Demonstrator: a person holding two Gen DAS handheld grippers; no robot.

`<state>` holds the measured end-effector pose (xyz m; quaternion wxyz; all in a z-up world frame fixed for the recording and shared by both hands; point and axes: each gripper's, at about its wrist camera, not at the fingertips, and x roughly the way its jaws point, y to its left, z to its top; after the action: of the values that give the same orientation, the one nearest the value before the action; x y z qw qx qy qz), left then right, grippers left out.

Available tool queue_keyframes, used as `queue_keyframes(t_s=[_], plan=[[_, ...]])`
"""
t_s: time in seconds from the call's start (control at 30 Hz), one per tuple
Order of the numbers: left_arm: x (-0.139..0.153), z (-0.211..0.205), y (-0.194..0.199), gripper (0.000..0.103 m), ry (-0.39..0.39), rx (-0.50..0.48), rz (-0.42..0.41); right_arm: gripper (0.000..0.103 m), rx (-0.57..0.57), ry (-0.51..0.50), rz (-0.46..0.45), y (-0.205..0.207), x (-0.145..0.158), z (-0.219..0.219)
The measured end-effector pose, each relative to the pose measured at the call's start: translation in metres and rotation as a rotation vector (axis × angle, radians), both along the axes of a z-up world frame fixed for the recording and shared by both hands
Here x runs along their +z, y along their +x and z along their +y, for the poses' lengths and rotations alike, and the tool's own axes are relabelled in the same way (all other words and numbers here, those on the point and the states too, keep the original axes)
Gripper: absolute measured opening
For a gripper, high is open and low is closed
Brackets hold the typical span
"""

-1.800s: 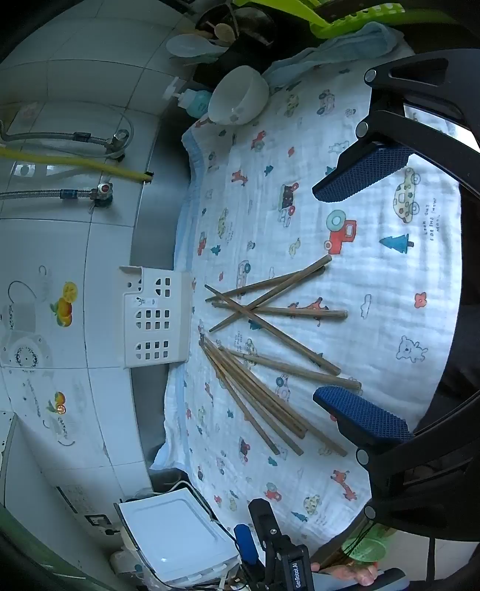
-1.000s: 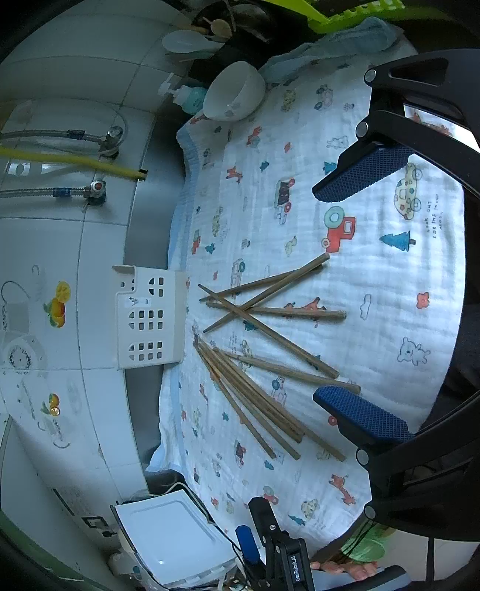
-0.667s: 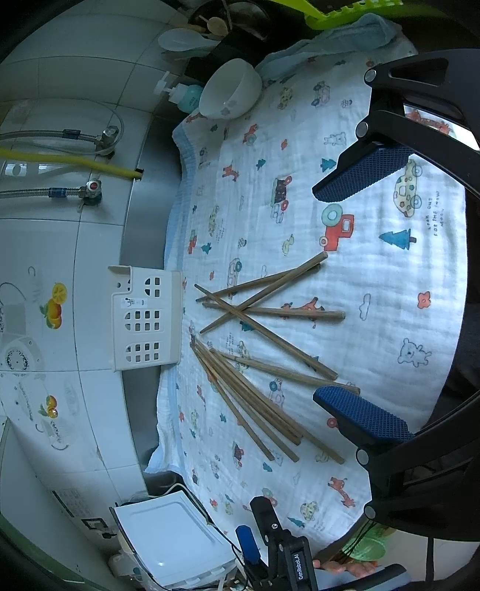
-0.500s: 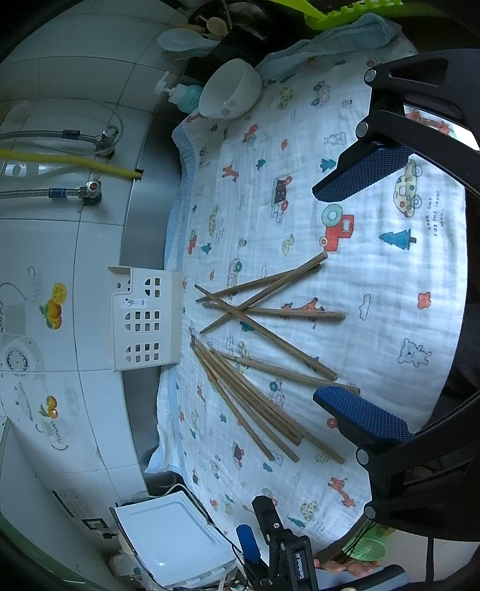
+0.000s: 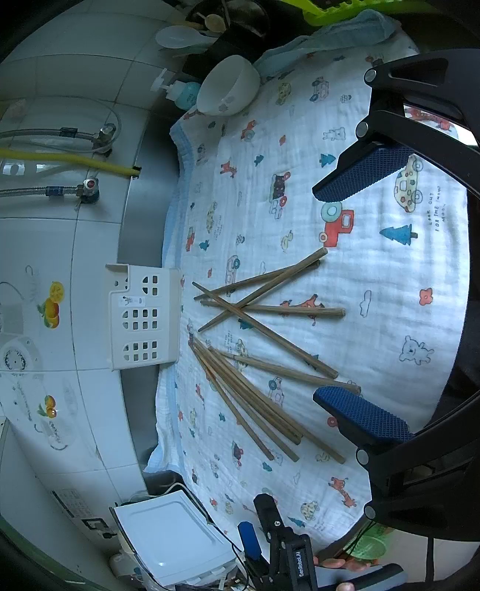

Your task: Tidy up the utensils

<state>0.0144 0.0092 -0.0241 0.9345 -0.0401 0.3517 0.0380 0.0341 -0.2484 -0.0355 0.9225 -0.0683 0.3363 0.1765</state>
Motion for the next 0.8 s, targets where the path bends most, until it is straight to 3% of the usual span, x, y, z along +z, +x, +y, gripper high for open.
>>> queue_keyframes(t_s=[0.37,0.47,0.8], plan=[[0.0008,0.0045,0.0026,0.097,-0.045,0.0,0.009,0.097,0.005,0.01,0.007,0.0016,-0.0024,0.0009],[0.0024,0.005,0.0032,0.087,-0.053,-0.007,0.006,0.097,0.007,0.015,0.009,0.0022,-0.0034,0.0009],[0.0028,0.0023,0.0078,0.085,-0.063,-0.042,0.018,0.096,0.012,0.017,0.009,0.0042,-0.0046,0.0046]])
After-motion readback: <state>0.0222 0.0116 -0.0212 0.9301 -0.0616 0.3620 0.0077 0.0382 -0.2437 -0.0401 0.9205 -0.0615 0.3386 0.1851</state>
